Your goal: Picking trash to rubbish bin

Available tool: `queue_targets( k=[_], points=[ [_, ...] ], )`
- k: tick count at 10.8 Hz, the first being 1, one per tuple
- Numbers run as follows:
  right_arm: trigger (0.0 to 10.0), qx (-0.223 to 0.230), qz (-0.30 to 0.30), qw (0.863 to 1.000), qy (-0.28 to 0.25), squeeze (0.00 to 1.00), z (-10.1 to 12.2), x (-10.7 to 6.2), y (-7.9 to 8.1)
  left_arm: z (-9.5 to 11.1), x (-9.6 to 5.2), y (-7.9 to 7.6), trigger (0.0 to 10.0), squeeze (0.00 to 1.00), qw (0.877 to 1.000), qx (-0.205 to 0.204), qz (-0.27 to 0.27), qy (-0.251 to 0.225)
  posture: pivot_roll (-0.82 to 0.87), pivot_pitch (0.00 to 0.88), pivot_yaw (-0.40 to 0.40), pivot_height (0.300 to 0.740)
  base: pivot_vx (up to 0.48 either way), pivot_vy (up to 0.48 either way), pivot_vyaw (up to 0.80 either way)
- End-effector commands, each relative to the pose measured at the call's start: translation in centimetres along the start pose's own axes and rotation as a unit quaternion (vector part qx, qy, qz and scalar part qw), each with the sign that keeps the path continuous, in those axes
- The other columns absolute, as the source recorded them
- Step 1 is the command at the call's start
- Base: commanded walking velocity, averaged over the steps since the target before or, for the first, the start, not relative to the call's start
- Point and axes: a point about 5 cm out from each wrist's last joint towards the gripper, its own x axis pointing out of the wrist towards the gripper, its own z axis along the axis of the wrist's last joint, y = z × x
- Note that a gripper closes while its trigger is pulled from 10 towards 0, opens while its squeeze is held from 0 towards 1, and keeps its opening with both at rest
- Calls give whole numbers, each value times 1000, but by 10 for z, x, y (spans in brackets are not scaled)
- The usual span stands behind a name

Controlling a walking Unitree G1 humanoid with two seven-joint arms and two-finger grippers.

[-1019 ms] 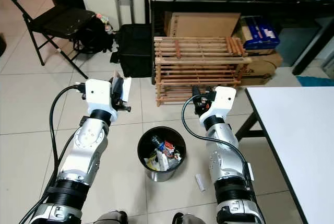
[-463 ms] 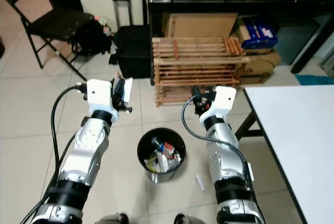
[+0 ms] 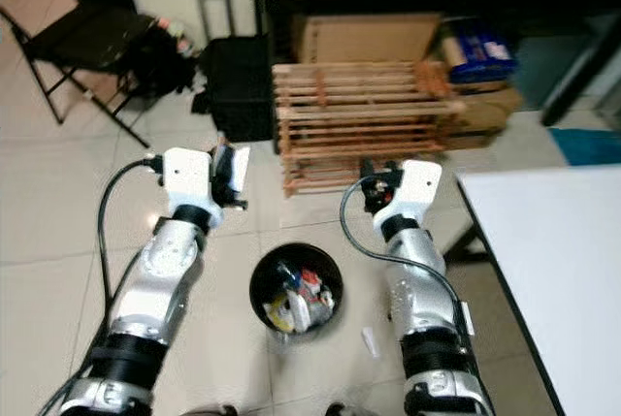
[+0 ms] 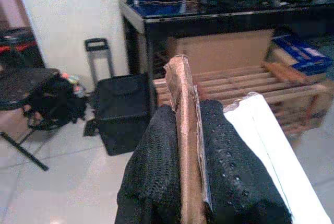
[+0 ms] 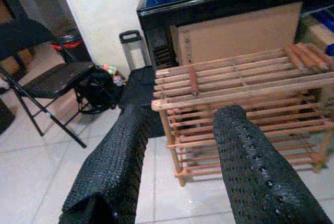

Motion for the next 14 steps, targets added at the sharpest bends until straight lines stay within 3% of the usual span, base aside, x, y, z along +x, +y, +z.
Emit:
queue_targets(
  k=[1,5,8,11,12,13,14],
  points=[
    [10000,1,-8,1000,4,0,0,-1,-5,3,2,-6,10000,0,1000,-2,-11,-2,15,106,-62,740,420,0,0],
    [10000,1,-9,1000,5,0,-1,-1,-5,3,2,-9,10000,0,1000,-2,-21,-2,17,101,-58,740,410,0,0],
    [10000,2,-9,1000,6,0,-2,-1,-4,1,0,-15,10000,0,999,-3,-40,2,16,103,-55,740,0,0,0],
    [10000,2,-13,1000,6,0,-2,-1,-6,-31,-5,-18,10000,0,996,9,-64,65,12,105,-56,740,0,0,0],
    [10000,1,-12,1000,6,0,-2,-1,-6,-58,-6,-22,10000,0,989,22,-85,120,8,105,-59,740,0,0,0],
    [10000,1,-11,1000,6,0,-2,-1,-6,-67,-7,-24,10000,0,985,24,-91,143,7,105,-59,740,0,0,0],
    [10000,0,-11,1000,3,0,0,-2,-6,-87,-12,-28,10000,0,975,21,-99,200,-15,111,-58,740,0,0,0]
  ],
)
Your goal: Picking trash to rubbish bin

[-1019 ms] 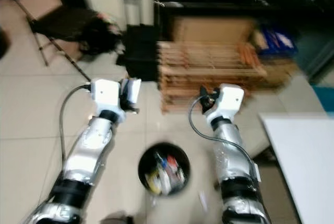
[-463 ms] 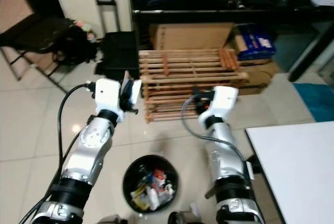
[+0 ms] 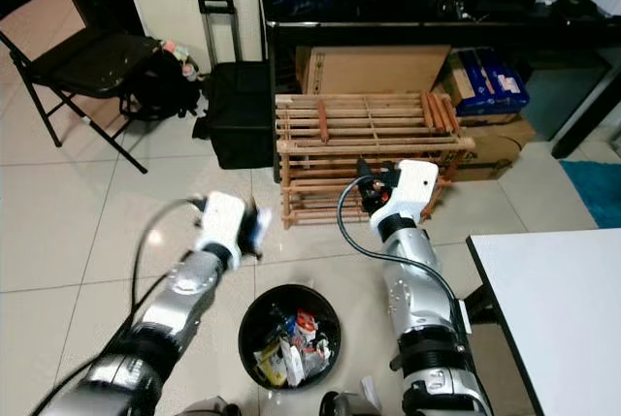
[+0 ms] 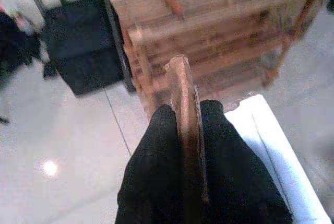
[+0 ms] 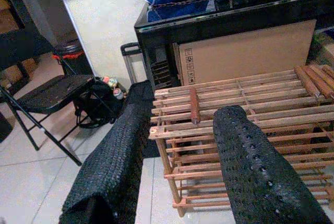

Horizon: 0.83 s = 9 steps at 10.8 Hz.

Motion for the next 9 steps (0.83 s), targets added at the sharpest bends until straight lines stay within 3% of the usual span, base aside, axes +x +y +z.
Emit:
queue_targets(
  k=[1,5,7,8,9],
  points=[
    [10000,-4,-10,1000,-1,0,2,-4,-5,-10,0,-8,10000,0,1000,7,-17,23,-42,117,-57,740,0,0,0],
    [10000,-16,-27,999,7,0,1,-10,-20,-51,-11,-37,10000,0,990,25,-56,125,-64,125,-69,740,0,0,0],
    [10000,-64,-55,989,121,0,-46,-29,-44,-55,-13,-43,10000,0,990,14,-60,128,-56,122,-73,740,0,0,0],
    [10000,-69,-77,971,215,0,-83,-54,-56,-55,-13,-43,10000,0,990,15,-59,127,-43,122,-74,740,0,0,0],
    [10000,-74,-85,962,249,0,-96,-66,-61,-54,-13,-43,10000,0,990,13,-58,126,-43,121,-70,740,0,0,0]
  ],
)
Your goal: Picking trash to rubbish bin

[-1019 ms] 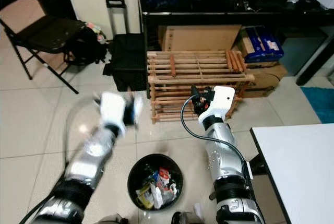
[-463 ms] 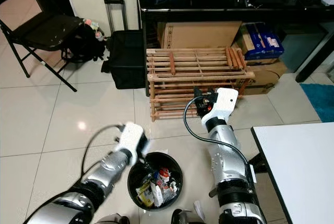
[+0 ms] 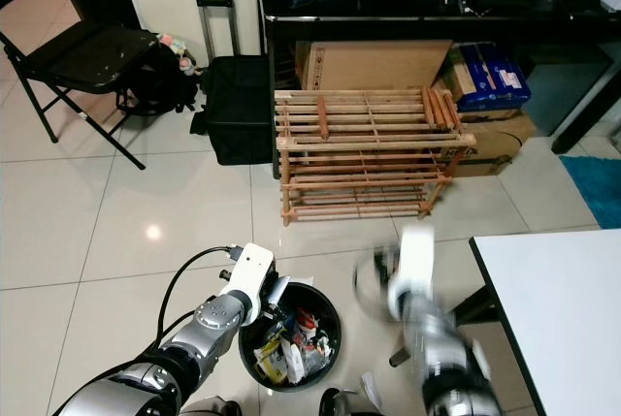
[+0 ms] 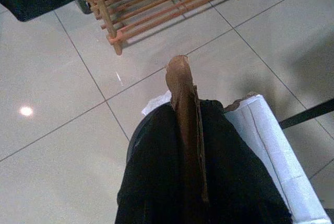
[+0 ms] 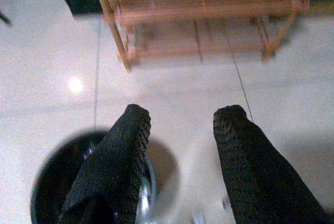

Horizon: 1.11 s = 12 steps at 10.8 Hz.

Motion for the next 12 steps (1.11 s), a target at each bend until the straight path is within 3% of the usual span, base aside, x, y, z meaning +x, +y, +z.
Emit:
queue_targets(
  k=[1,3,6,8,10,12],
  points=[
    [10000,-7,-21,999,30,0,-14,-5,-10,1,0,-2,10000,0,1000,4,-4,-2,-44,121,-66,740,0,0,0],
    [10000,-18,-38,994,102,0,-47,-17,-17,0,0,-1,10000,0,1000,4,-2,-2,-47,119,-65,740,0,0,0],
    [10000,-27,-47,988,147,0,-70,-29,-22,-5,-1,-1,10000,0,1000,6,-3,6,-49,117,-71,740,0,0,0],
    [10000,-27,-50,987,153,0,-75,-32,-26,-6,-1,-3,10000,0,1000,10,-6,10,-59,116,-77,740,0,0,0],
    [10000,-28,-51,986,154,0,-76,-34,-27,1,2,-19,10000,0,998,47,-49,3,-68,105,-77,740,0,0,0],
    [10000,-27,-50,987,153,0,-77,-34,-27,6,3,-29,10000,0,996,56,-67,-3,-74,102,-75,740,0,0,0]
  ],
)
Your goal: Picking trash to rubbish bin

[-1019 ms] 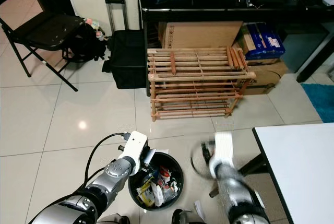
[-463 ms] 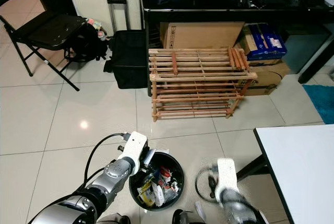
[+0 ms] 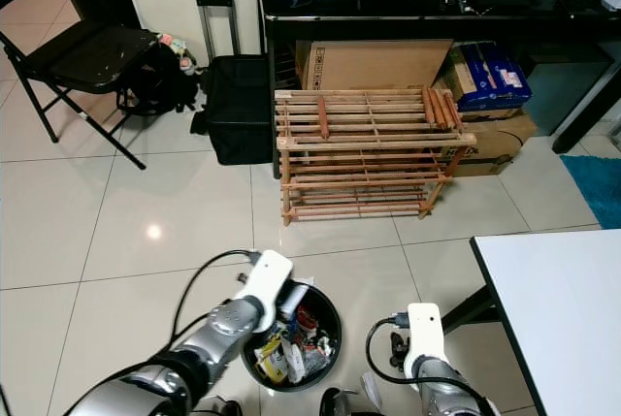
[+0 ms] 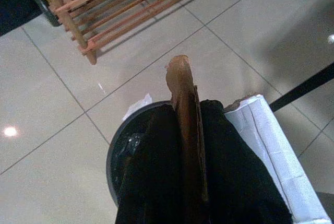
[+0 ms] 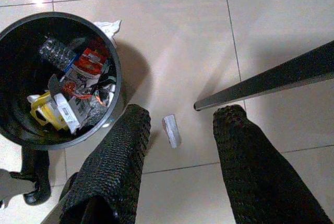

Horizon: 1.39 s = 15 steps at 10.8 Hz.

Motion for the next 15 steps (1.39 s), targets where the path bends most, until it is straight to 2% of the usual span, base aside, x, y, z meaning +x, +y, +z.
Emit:
queue_targets(
  k=[1,2,3,12,13,15],
  points=[
    [10000,3,-6,1000,3,0,-4,-2,-3,3,1,-3,10000,0,1000,14,-10,0,-73,108,-76,740,0,0,0],
    [10000,4,-6,1000,2,0,-4,-2,-3,3,1,-3,10000,235,1000,15,-9,-1,-73,109,-75,740,0,0,0],
    [10000,7,-7,1000,-1,0,-3,-1,-4,3,1,-1,10000,1000,1000,18,-7,-1,-73,111,-74,740,0,0,0],
    [10000,8,-1,1000,-8,0,1,0,-1,4,1,2,10000,1000,1000,10,-1,-4,-70,124,-77,740,0,0,0],
    [10000,9,-1,1000,-8,0,1,0,-1,4,1,3,10000,0,1000,5,4,-6,-68,124,-77,740,0,0,0],
    [10000,12,1,1000,-14,0,4,1,1,-1,-5,23,10000,0,998,-26,56,-18,-66,127,-74,740,0,0,0]
  ],
)
